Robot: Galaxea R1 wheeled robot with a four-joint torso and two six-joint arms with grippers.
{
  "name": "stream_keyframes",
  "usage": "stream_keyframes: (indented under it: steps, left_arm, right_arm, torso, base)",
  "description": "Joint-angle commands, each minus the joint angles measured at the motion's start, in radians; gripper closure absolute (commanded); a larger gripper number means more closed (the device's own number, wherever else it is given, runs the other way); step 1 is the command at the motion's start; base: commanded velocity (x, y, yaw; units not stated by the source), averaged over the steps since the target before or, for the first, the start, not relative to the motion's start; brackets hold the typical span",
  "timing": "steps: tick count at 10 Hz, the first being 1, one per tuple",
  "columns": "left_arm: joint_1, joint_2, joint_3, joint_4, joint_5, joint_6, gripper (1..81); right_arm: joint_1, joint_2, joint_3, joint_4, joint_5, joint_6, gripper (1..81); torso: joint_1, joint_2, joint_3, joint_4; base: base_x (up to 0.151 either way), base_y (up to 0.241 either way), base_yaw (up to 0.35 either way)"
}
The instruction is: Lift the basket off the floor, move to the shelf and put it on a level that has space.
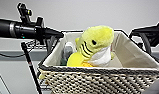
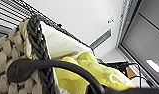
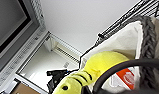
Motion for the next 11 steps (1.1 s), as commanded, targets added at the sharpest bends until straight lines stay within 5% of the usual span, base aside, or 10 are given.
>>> stream_keyframes:
  steps: [1,4,11]
  left_arm:
    - [-0.178,0.047,-0.116,-0.028,-0.033,0.011,81.1]
    - [-0.215,0.066,-0.185,-0.052,-0.006,0.011,81.1]
    - [-0.235,0.182,-0.376,-0.051,0.06,0.012,81.1]
  right_arm:
    - [0.173,0.057,-0.12,0.008,-0.008,0.005,81.1]
    - [0.233,0.1,-0.186,-0.005,-0.035,0.051,81.1]
    - [0.236,0.21,-0.393,-0.03,-0.078,0.05,81.1]
  torso:
    - [0.0,0.0,0.0,0.0]
    - [0.0,0.0,0.0,0.0]
    - [0.0,0.0,0.0,0.0]
  base:
    - [0.0,0.0,0.0]
    - [0.0,0.0,0.0]
    - [0.0,0.0,0.0]
